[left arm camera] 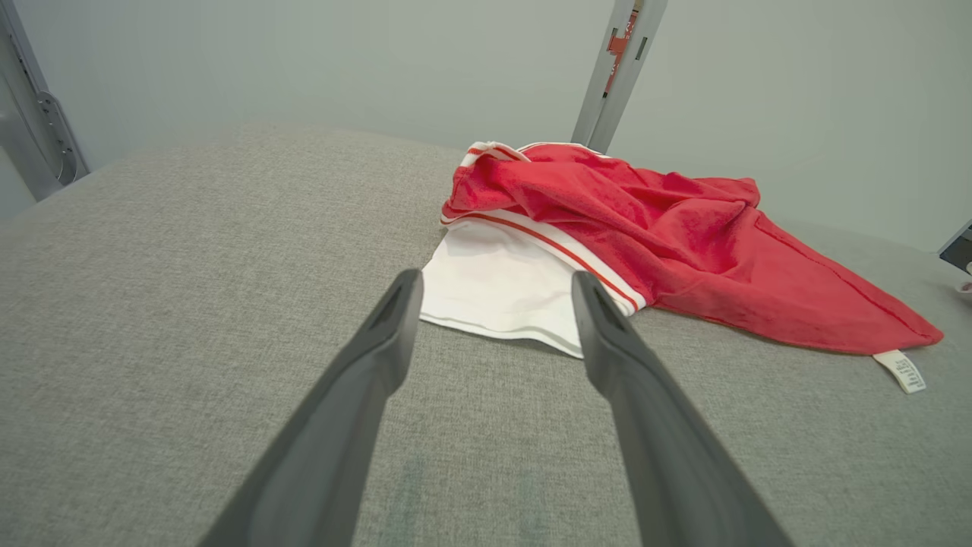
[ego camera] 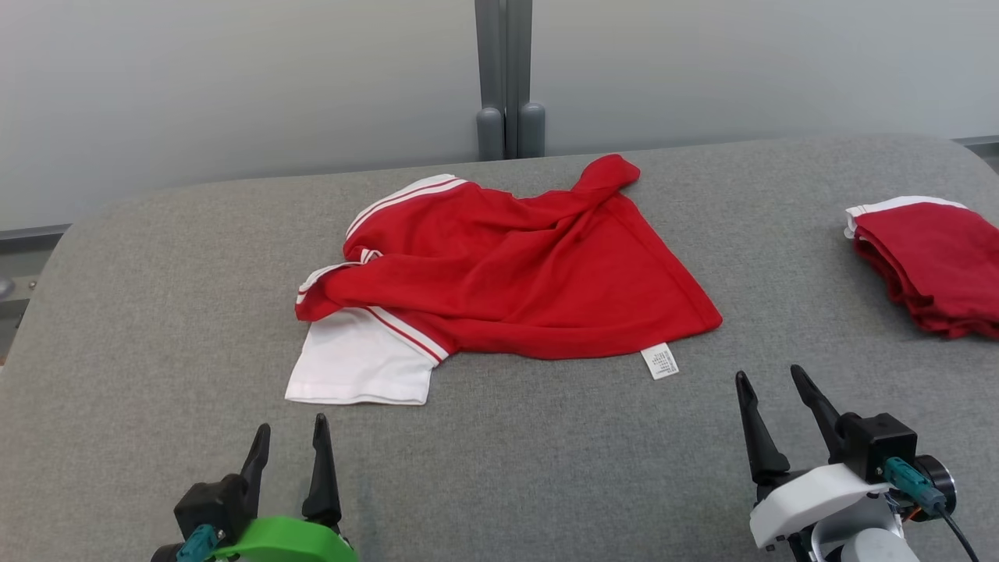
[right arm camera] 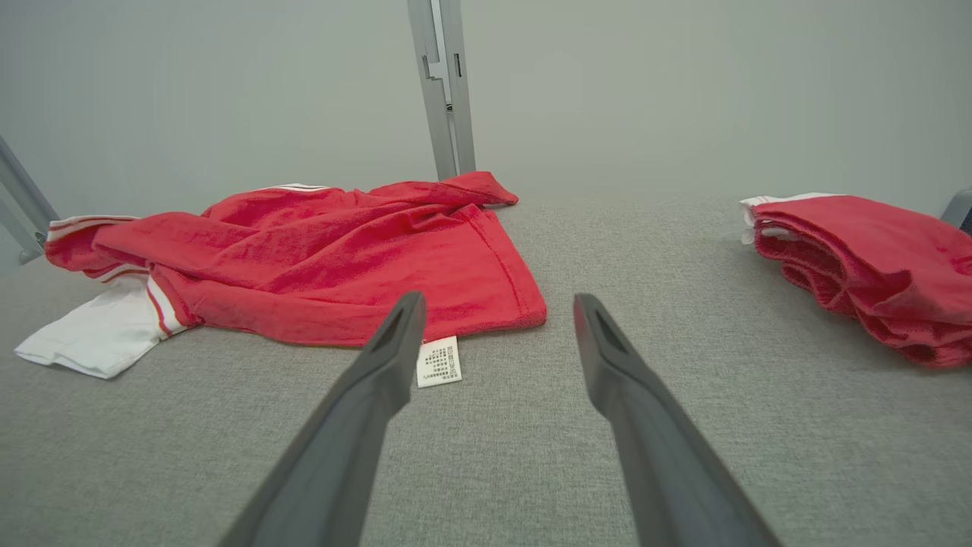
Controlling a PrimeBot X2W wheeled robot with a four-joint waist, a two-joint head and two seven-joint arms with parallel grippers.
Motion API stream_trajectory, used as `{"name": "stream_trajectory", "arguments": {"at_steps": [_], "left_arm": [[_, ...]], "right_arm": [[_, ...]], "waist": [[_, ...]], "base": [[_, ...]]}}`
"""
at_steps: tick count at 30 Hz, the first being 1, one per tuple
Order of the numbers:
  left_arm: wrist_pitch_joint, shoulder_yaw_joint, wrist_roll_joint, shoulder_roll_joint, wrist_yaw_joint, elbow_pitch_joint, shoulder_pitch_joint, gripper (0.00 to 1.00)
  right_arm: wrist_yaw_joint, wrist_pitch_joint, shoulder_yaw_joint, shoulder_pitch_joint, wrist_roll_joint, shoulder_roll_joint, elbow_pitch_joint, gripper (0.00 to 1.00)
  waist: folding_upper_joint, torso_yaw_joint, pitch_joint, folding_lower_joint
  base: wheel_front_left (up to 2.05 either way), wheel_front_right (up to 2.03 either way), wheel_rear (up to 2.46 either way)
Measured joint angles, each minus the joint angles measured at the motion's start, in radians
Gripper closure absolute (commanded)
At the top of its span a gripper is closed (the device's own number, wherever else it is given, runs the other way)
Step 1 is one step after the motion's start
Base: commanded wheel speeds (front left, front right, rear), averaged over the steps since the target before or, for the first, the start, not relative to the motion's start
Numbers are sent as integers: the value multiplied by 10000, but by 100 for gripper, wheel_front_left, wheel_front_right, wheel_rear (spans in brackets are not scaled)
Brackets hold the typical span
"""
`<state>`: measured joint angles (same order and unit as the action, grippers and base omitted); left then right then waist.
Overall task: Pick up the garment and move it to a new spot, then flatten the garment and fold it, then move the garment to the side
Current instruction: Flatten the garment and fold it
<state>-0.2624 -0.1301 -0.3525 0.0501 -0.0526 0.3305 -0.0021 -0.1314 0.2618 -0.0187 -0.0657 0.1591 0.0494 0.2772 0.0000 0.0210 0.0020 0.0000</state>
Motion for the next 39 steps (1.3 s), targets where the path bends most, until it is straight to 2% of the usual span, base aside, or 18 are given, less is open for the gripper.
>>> {"name": "stream_trajectory", "arguments": {"at_steps": [5, 17, 20, 26, 30, 35, 36, 38, 39], "left_arm": [[372, -81, -8, 50, 0, 800, -803, 0], [3728, 142, -454, 807, 236, 3248, -3673, 0], [4213, 113, -458, 932, 328, 3647, -4039, 0], [4665, 10, -502, 941, 449, 4230, -4497, 0], [4777, -88, -393, 976, 698, 4615, -4715, 0], [4976, -213, -418, 918, 594, 4915, -4868, 0], [4995, -249, -420, 920, 543, 4928, -4886, 39], [4964, -303, -426, 905, 518, 4916, -4909, 96], [4878, -324, -426, 894, 514, 4886, -4910, 100]], "right_arm": [[0, 2, -2, -171, -82, 0, 322, 0], [0, 0, -581, -1425, -564, -4, 1206, 0], [0, 0, -635, -1618, -631, -4, 1264, 0], [0, 0, -631, -1782, -711, -4, 1346, 0], [0, 0, -648, -1893, -711, -4, 1388, 0], [0, 0, -619, -1966, -732, -4, 1404, 0], [0, 0, -594, -2005, -750, -2, 1429, 0], [0, 0, -535, -2144, -884, -4, 1532, 0], [0, 0, -499, -2212, -926, -4, 1597, 0]], "waist": [[0, -18, 149, 0], [0, -264, 913, 0], [0, -366, 1122, 0], [0, -546, 1478, 0], [0, -645, 1620, 0], [0, -709, 1707, 0], [0, -700, 1710, 0], [0, -664, 1724, 0], [0, -645, 1732, 0]], "base": [[0, 0, 0], [0, 0, 0], [0, 0, 0], [0, 0, 0], [0, 0, 0], [0, 0, 0], [0, 0, 0], [0, 0, 0], [0, 0, 0]]}}
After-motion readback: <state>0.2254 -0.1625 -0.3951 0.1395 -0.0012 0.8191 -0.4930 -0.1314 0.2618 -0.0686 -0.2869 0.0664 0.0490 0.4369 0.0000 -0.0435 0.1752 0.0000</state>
